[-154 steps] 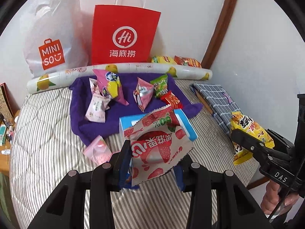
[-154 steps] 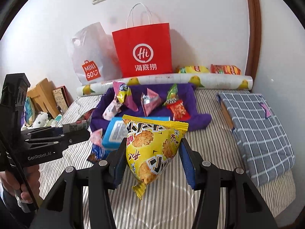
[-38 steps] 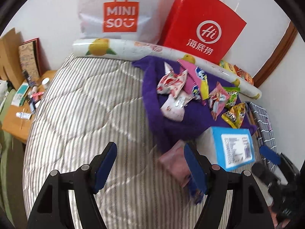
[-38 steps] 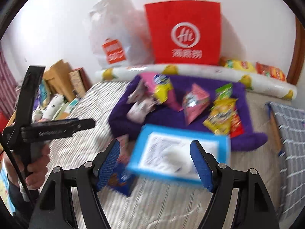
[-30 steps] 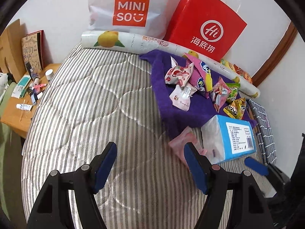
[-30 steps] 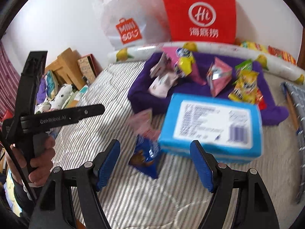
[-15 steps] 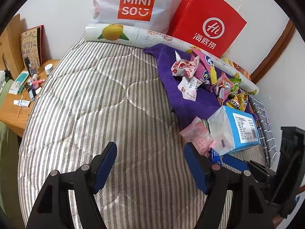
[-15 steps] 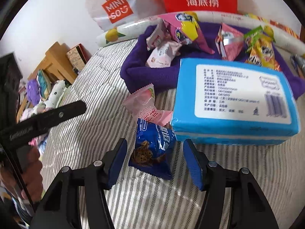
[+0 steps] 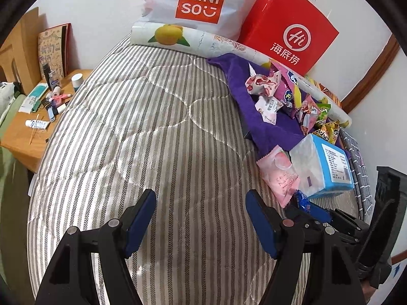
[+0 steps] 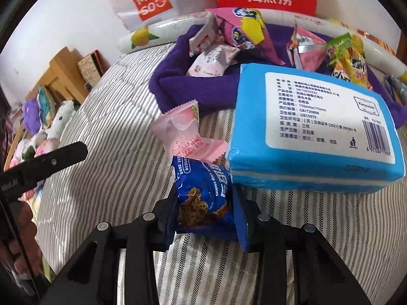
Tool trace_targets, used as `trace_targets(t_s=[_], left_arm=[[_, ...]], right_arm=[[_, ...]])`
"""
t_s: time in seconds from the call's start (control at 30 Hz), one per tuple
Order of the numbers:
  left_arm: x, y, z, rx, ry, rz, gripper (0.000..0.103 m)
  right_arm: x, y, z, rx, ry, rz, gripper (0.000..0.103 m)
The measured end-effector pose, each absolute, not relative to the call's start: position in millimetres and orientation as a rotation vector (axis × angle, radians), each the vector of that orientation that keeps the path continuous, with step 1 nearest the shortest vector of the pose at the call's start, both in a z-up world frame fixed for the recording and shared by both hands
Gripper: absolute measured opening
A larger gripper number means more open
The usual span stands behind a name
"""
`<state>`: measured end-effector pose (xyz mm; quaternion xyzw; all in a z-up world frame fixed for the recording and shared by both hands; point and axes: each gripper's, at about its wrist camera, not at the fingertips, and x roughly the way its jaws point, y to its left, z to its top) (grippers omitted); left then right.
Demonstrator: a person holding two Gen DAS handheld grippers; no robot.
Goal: Organize snacks
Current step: 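Grasp the blue biscuit packet with right tool while left grasps pink packet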
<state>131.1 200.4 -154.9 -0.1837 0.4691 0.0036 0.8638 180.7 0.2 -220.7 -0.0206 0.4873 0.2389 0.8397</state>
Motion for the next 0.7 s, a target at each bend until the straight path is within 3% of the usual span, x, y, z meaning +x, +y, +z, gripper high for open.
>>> trace_targets(t_s=[0.37, 0.7], left_arm=[[140.9, 157.8, -152.7, -0.382, 0.983, -0.063, 0.071], [174.9, 117.9, -160.2, -0.47, 0.999, -0.105, 0.071]], right_arm=[[138.3, -41.6, -193.8, -0.095, 0.907, 0.565, 0.037], [132.5, -137.8, -185.4, -0.114, 0.823, 0.336, 0.038]])
